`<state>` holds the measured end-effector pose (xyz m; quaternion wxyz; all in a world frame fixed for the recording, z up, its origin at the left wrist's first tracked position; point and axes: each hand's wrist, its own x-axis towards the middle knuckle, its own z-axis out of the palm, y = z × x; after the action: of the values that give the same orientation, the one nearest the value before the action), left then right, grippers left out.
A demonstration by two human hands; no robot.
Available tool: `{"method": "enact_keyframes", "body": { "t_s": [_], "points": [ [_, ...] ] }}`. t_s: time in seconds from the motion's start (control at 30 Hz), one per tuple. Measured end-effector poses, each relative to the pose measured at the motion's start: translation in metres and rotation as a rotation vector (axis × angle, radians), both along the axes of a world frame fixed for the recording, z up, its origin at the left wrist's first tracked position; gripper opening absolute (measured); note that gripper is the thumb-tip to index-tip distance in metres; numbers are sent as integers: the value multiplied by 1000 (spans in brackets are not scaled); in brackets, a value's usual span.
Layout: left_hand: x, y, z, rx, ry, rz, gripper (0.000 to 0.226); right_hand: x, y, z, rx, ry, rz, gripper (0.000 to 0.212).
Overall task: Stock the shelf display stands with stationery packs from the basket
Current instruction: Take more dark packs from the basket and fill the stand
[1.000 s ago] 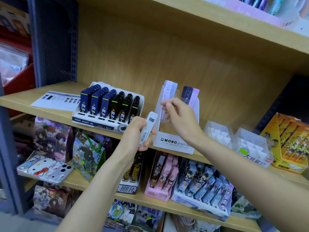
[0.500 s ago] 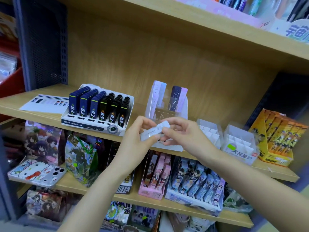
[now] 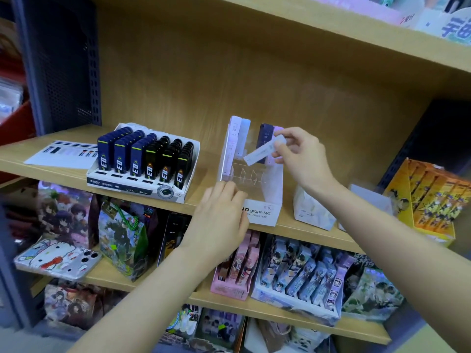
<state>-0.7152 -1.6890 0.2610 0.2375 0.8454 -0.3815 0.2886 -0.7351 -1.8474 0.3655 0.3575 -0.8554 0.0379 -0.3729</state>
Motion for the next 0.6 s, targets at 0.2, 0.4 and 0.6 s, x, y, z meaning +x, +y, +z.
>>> {"method": "enact_keyframes", "body": {
  "t_s": [0.2,0.4,0.6],
  "points": [
    [5,10,-6,67,-52,-29,28,34,5,-1,-312,131,0,12],
    [8,17,-6,148,-108,-29,44,52,4,1,-499,190,-9,17],
    [8,19,-4,180,-157,-17,44,56,8,-10,-549,128,-62,26]
  ]
}}
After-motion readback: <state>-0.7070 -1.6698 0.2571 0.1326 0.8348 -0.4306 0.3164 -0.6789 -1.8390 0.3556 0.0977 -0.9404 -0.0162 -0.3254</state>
